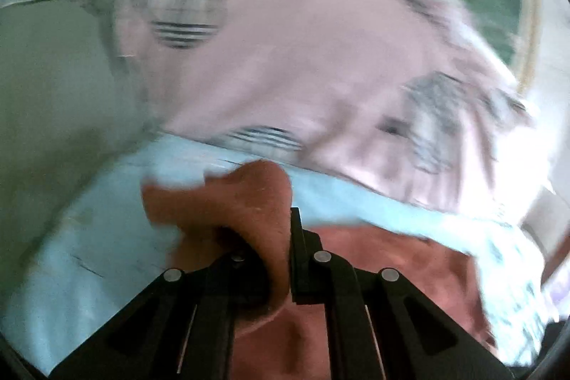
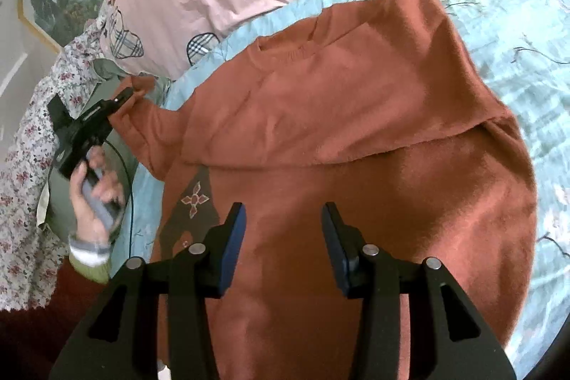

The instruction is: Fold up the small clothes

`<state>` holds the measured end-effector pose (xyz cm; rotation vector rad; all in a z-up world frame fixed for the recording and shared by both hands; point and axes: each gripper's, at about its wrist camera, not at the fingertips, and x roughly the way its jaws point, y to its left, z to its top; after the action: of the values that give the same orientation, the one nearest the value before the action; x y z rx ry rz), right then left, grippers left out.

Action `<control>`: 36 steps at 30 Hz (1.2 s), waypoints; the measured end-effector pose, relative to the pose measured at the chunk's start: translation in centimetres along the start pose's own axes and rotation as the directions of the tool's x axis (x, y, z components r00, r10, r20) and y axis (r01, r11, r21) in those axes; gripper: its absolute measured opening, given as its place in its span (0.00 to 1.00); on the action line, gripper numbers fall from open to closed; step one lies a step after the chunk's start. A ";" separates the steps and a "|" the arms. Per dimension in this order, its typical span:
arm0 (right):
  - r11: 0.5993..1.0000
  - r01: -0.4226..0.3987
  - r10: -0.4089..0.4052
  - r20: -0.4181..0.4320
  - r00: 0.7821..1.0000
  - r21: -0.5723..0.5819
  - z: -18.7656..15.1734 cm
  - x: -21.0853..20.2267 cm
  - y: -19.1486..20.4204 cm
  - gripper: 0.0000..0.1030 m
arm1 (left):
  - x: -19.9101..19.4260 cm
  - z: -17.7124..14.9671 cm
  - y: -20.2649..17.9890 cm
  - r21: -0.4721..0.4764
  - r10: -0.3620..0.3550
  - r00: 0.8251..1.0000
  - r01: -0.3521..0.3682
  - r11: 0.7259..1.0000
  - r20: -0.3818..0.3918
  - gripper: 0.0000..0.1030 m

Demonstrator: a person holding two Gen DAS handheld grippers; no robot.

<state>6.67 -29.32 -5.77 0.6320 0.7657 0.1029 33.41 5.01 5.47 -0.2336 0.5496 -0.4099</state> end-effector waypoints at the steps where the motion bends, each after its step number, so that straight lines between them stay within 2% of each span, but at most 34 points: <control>1: 1.000 0.000 0.000 0.005 1.000 0.007 0.0 -0.2 -0.2 0.44 | 0.1 -1.0 -2.0 0.017 -0.046 0.999 0.046 0.999 -0.014 0.05; 3: 0.999 -0.002 0.001 0.024 1.000 0.034 0.2 -0.9 -1.1 0.44 | 0.0 -3.3 -6.9 0.088 -0.139 0.989 0.144 0.986 -0.057 0.05; 7: 0.998 0.006 -0.010 0.047 0.999 0.069 0.8 -1.5 -2.4 0.44 | 1.4 -7.9 -14.6 0.216 -0.230 0.960 0.262 0.941 -0.162 0.05; 10: 0.996 0.049 -0.052 0.040 0.998 0.072 1.5 -1.1 -3.1 0.44 | 3.8 -11.6 -17.1 0.259 -0.209 0.944 0.275 0.926 -0.255 0.06; 12: 0.997 0.036 -0.039 0.034 0.999 0.071 2.3 -0.5 -3.1 0.44 | 6.2 -13.5 -17.4 0.262 -0.174 0.927 0.268 0.927 -0.333 0.09; 14: 0.998 0.022 -0.024 0.033 0.999 0.054 3.3 0.2 -2.6 0.44 | 6.6 -14.8 -17.2 0.265 -0.147 0.918 0.255 0.930 -0.368 0.11; 15: 0.999 0.014 -0.016 0.034 0.999 0.044 3.7 0.5 -2.3 0.44 | 6.4 -15.4 -17.0 0.265 -0.134 0.913 0.248 0.932 -0.385 0.19; 16: 1.000 0.004 -0.005 0.032 0.999 0.029 4.4 1.0 -1.7 0.44 | 5.8 -15.7 -16.7 0.263 -0.129 0.913 0.244 0.933 -0.387 0.32; 17: 1.000 -0.008 0.008 0.026 1.000 0.008 5.2 1.8 -1.0 0.44 | 5.0 -15.9 -16.1 0.261 -0.122 0.916 0.234 0.937 -0.382 0.39; 18: 1.000 -0.020 0.020 0.022 1.000 -0.008 5.7 2.4 -0.4 0.44 | 4.1 -16.1 -15.5 0.260 -0.104 0.922 0.212 0.942 -0.373 0.53; 19: 0.999 -0.031 0.032 0.015 0.999 -0.025 6.3 3.0 0.3 0.44 | 3.3 -16.2 -14.6 0.256 -0.092 0.926 0.195 0.947 -0.366 0.57; 23: 0.991 -0.056 0.053 -0.032 0.998 -0.122 9.3 6.7 3.6 0.44 | 0.1 -16.2 -11.2 0.225 -0.082 0.930 0.172 0.959 -0.359 0.57; 25: 0.986 -0.070 0.061 -0.059 0.996 -0.151 10.5 8.4 4.9 0.44 | -1.8 -16.4 -9.2 0.247 -0.019 0.947 0.102 0.964 -0.320 0.57; 27: 0.984 -0.105 0.091 -0.106 0.990 -0.143 12.0 10.7 5.7 0.44 | -2.9 -16.3 -7.0 0.240 0.043 0.956 0.029 0.970 -0.291 0.57; 29: 0.986 -0.080 0.060 -0.136 0.989 -0.147 12.8 12.6 6.1 0.44 | -3.7 -15.9 -4.0 0.198 0.099 0.959 -0.046 0.979 -0.267 0.57; 31: 0.990 -0.051 0.030 -0.157 0.987 -0.131 13.2 14.4 6.1 0.44 | -3.6 -15.8 -1.8 0.170 0.151 0.952 -0.108 0.980 -0.268 0.57; 33: 0.994 -0.068 0.050 -0.189 0.981 -0.088 13.4 16.0 5.7 0.44 | -3.0 -15.8 0.4 0.140 0.206 0.935 -0.172 0.975 -0.288 0.56; 35: 0.994 -0.099 0.083 -0.228 0.970 -0.056 13.5 17.7 5.6 0.44 | -2.3 -16.0 1.9 0.099 0.219 0.925 -0.198 0.975 -0.312 0.56; 36: 0.994 -0.090 0.072 -0.235 0.969 -0.068 13.3 18.1 5.8 0.43 | -1.9 -16.0 2.3 0.086 0.219 0.920 -0.202 0.976 -0.325 0.56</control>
<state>29.59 -25.65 -6.30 0.5823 0.9571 0.2852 23.83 6.19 -7.64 -0.0524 0.8876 -0.2534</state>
